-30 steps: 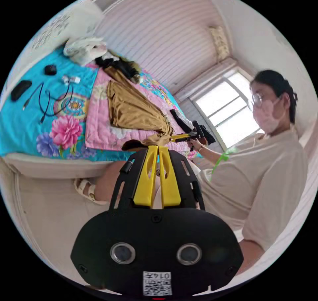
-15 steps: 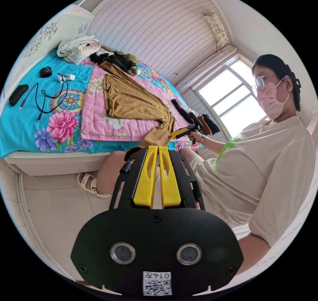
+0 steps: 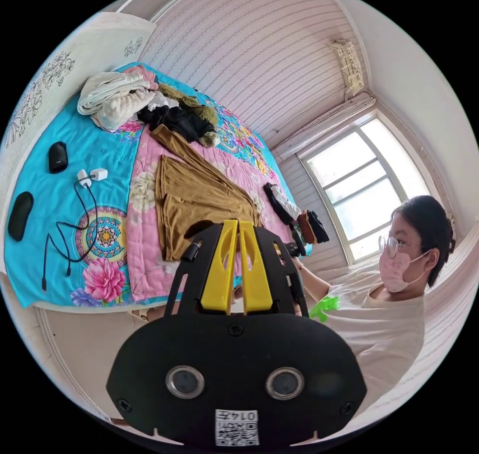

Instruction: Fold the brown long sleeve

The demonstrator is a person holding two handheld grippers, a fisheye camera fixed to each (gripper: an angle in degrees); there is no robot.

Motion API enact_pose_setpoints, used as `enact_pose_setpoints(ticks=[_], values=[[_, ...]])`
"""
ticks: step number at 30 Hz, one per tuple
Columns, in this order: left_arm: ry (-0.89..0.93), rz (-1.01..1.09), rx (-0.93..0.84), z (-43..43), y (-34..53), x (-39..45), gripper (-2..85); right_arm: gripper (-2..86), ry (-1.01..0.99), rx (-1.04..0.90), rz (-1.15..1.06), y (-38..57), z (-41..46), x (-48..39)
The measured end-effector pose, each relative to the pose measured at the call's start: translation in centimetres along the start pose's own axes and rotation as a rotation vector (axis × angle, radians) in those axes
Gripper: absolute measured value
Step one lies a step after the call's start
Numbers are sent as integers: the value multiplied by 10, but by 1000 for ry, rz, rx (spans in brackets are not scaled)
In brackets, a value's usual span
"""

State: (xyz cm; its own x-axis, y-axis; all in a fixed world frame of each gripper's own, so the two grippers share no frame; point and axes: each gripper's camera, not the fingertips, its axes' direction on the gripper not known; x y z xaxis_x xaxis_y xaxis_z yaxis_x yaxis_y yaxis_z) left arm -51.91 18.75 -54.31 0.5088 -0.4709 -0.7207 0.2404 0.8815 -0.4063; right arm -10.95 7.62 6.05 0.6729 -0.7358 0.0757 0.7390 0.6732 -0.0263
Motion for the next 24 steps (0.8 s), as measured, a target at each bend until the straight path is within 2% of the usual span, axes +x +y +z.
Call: enact_pose_setpoints(ticks=[4,6,10,14,17,19,22,24], values=[[27,-8,-29,23,-73,12,-10,198,233,56,-26,-10,-12,6],[24,-18,-37,34,-101,15,-10,183,337,87,-129,-19,-15,6],[23,-45,-57,56,-159,22,-10,183,284,-34,-385,-36,-5,-1],[-9,-97,-62,63,-204,33,-10,153,335,-131,-639,-37,2,-4],[-51,-156,-85,60,-228,41,-10,66,363,-115,-610,-40,-7,14],[-54,-207,-98,59,-242,43,-10,28,348,-87,-579,-46,-19,31],[-78,-287,-115,57,-269,46,-10,14,190,-146,-553,-64,-41,61],[-94,-313,-146,62,-291,48,-10,10,-21,-195,-466,-85,-63,101]])
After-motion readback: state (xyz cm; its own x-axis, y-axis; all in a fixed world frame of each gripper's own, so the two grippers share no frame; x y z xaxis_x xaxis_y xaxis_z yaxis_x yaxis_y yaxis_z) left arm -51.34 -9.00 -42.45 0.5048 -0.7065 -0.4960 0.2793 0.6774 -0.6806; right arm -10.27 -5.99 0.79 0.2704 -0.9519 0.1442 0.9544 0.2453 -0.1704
